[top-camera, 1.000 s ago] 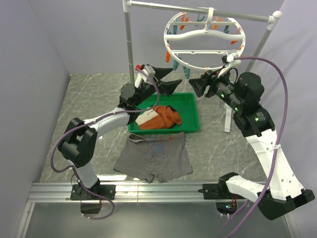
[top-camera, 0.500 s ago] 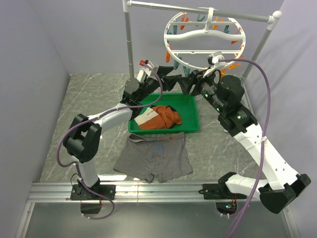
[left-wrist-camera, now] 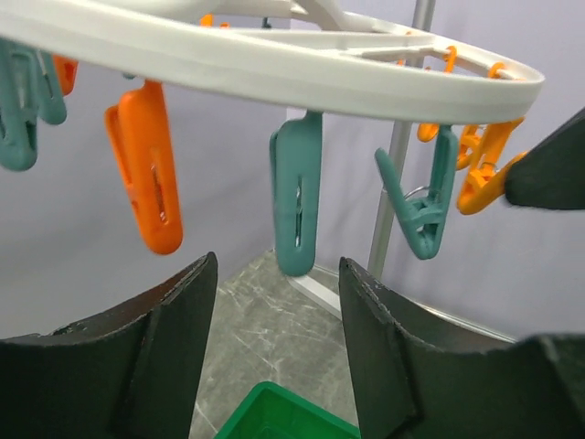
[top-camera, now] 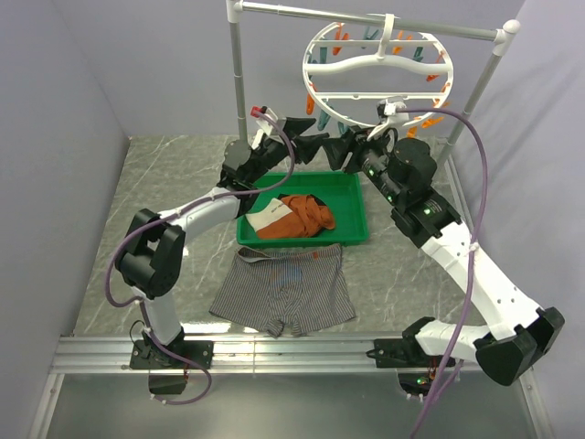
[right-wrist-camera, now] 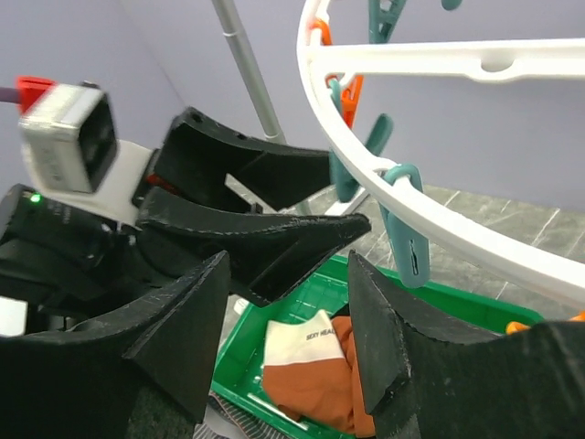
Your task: Clip the underwear to the hanger
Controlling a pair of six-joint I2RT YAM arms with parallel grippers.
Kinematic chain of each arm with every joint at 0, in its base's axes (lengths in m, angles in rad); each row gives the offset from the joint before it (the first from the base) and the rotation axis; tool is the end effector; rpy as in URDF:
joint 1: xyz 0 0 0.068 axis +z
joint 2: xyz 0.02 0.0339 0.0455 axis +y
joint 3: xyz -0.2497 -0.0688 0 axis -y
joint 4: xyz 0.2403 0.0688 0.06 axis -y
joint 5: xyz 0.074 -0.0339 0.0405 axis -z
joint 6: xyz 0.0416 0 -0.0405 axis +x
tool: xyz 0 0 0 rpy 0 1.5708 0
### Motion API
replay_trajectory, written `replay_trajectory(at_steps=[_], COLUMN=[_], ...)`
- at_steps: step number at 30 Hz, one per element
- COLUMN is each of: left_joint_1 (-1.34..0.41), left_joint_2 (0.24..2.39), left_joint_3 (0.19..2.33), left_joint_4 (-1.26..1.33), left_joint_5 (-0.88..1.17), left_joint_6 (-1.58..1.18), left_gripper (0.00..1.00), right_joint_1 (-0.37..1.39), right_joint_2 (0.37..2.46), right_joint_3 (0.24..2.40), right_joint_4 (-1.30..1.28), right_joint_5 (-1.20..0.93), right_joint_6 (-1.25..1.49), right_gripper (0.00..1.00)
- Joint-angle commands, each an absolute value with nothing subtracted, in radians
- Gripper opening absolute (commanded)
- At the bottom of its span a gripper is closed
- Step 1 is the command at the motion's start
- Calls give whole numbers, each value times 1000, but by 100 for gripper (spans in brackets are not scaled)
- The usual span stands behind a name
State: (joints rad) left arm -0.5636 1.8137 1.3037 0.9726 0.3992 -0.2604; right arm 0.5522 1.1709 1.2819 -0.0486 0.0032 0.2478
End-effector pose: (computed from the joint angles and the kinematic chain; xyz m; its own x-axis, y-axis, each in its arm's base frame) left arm 0.3461 -0.2378 0.3411 0.1621 -0.3831 -0.9094 0.8569 0.5117 -0.0628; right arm 0.2302 0.1417 0.4370 -0.0765 0.2409 -0.9675 -0.5189 0.8190 0.2450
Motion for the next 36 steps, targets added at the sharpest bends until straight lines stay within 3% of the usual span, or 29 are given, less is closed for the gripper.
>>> replay_trajectory(at_steps=[1,7,19,25,36], left_joint_1=[-563,-558,-554,-554,-555], left_joint_2=[1835,1847,1806,1749,1690], left_joint_3=[1376,1400,1413,1413,1425], left_joint_4=[1015,1011,945,813,624], left_joint_5=[439,445,518,525,523], left_joint_6=[-281,-276,-270,-224,-178], left_gripper=[61,60,19,4,0], right_joint_1=[560,558,558,557,542], right_joint_2=[1189,1210,1281,1301,1336], right_joint_3=[1285,1295,1316,1339,1381], right_joint_4=[23,37,81,90,112], right_joint_5=[48,70,170,189,210], right_joint_6=[287,305,360,377,442], right_gripper=[62,63,68,71,68])
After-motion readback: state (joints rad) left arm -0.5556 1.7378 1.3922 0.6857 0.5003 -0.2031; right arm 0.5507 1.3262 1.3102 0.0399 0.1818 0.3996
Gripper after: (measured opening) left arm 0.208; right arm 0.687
